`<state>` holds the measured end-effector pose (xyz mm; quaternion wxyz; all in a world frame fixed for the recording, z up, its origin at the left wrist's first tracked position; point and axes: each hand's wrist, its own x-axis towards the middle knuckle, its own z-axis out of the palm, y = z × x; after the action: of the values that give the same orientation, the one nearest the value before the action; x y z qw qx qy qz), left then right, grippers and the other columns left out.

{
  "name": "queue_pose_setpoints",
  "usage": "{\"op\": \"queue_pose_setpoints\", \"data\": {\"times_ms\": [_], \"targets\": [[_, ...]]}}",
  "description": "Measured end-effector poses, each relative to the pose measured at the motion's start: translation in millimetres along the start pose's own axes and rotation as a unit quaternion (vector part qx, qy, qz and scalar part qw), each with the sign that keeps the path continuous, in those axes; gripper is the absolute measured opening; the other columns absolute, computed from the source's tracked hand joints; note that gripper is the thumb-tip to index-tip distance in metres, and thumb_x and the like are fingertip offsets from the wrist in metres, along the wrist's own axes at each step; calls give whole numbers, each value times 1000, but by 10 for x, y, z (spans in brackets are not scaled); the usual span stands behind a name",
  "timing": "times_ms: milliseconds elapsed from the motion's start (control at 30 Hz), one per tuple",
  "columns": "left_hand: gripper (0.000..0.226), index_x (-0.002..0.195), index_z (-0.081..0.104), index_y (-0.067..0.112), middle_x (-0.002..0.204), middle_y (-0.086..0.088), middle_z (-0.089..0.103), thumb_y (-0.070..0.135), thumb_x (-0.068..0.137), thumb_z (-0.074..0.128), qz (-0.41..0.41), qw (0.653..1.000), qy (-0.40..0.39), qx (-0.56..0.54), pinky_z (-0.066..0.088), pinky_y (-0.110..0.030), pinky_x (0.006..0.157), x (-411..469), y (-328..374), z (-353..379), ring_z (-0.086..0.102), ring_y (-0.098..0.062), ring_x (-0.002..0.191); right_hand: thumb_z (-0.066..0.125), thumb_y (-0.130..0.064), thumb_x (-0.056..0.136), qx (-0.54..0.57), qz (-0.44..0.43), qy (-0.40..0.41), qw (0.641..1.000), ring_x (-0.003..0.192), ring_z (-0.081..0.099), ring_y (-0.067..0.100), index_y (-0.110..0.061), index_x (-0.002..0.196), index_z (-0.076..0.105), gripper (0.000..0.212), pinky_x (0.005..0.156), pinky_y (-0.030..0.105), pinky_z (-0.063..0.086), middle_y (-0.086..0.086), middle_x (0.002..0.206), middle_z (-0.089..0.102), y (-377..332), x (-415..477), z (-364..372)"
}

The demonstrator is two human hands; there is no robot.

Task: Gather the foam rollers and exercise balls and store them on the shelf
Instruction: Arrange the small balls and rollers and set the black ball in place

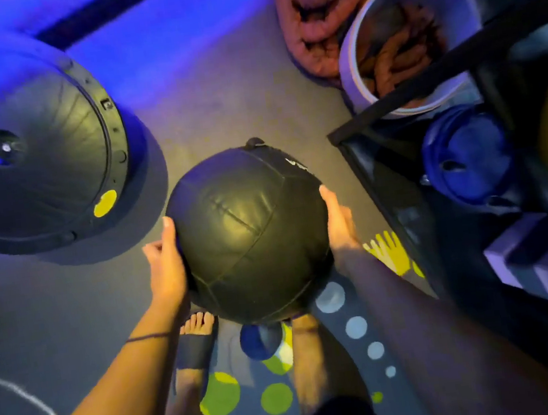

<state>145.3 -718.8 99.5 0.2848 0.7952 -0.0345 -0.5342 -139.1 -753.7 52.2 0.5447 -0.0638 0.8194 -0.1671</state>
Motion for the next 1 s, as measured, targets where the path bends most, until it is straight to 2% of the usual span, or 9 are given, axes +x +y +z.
{"op": "queue_pose_setpoints", "data": {"times_ms": [267,400,467,533,600,700,833,900,1000], "targets": [[68,121,48,15,114,-8,57,75,90,48,140,966,-105,191,41,-47,97,-2512,982,-275,54,-26,108,68,-85,65,225,-30,101,969,130,51,18,-32,146,48,98,114,41,39,-10,145,51,157,-2998,-1632],[79,110,53,8,95,-7,60,82,82,52,190,938,-181,225,49,-50,94,-3717,1050,-46,61,-31,102,64,-91,61,305,-72,146,938,125,59,12,-41,132,63,87,110,42,45,-14,138,62,1129,-2991,-2608],[62,104,53,6,85,-4,56,67,91,56,209,922,-225,237,47,-43,81,-4285,927,167,56,-22,90,64,-89,66,329,-77,166,926,126,60,11,-46,128,66,75,110,45,46,-17,135,65,1506,-3188,-3181],[67,89,54,8,77,-4,56,75,83,59,216,911,-253,244,44,-40,69,-4706,664,412,53,-18,81,61,-82,79,365,-82,159,914,124,62,12,-42,128,66,64,107,49,47,-15,131,67,1853,-3110,-3661],[89,86,57,11,83,-12,66,96,62,55,193,909,-264,259,52,-46,79,-4835,271,752,63,-27,84,58,-78,83,384,-84,180,902,123,64,20,-31,129,67,66,105,48,49,-7,128,70,1732,-3696,-4144],[87,98,67,19,106,-9,74,97,60,58,175,891,-311,281,49,-56,101,-4870,-274,1418,65,-35,112,59,-68,89,432,-82,205,874,129,57,25,-17,128,66,64,115,43,40,1,127,70,1769,-3780,-4898],[85,114,54,27,126,0,66,96,63,54,215,864,-354,285,42,-50,111,-5842,-350,2132,59,-24,120,53,-91,72,377,-37,243,893,122,54,13,-28,128,61,85,113,44,37,-10,127,61,1725,-3818,-5793],[80,121,49,36,133,-1,61,94,66,52,227,854,-368,288,35,-50,116,-6173,-352,2509,52,-26,126,49,-104,51,358,-7,303,883,132,52,25,-29,135,59,113,116,51,34,0,137,61,1720,-3578,-6232],[82,134,47,45,140,-1,57,91,67,57,247,828,-412,289,37,-50,116,-6467,-313,3050,53,-25,129,49,-107,44,371,-37,299,879,137,47,33,-42,141,51,116,116,55,32,2,144,57,1836,-2920,-6684]]}}
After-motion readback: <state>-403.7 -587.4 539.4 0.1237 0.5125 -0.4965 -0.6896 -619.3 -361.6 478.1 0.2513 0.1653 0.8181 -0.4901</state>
